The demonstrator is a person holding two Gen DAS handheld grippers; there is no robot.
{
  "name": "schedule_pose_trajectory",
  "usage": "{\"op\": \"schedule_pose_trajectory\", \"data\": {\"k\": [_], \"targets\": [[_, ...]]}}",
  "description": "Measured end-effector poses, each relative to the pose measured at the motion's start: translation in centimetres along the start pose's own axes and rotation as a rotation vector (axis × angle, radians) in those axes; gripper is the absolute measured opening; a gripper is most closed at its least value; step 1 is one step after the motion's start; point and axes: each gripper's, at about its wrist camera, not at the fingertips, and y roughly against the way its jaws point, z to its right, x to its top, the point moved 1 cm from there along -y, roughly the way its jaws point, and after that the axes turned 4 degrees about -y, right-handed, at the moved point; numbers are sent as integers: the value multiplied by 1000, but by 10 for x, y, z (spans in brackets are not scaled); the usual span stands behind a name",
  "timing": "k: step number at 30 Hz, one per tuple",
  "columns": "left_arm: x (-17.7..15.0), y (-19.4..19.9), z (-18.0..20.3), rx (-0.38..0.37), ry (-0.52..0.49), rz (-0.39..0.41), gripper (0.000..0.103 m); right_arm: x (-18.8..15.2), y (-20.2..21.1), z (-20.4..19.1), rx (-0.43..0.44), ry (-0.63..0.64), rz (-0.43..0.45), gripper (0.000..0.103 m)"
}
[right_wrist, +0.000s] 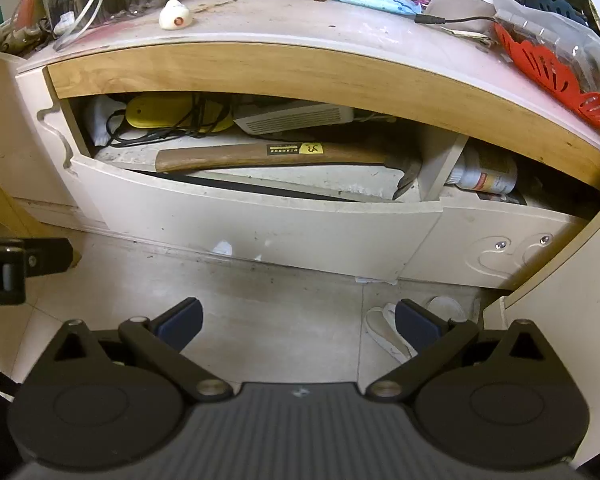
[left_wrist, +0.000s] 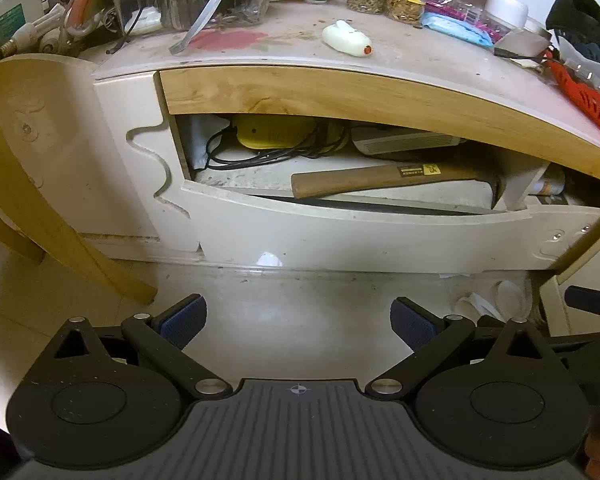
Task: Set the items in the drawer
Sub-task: 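Move both grippers toward the front of the closed white drawer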
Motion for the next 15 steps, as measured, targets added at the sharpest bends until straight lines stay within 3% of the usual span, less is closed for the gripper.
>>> {"op": "schedule_pose_trajectory", "data": {"k": [15], "targets": [[5,-17,-2,26,-34,-7,101,7,-14,2,-15,1,-13,103]]}}
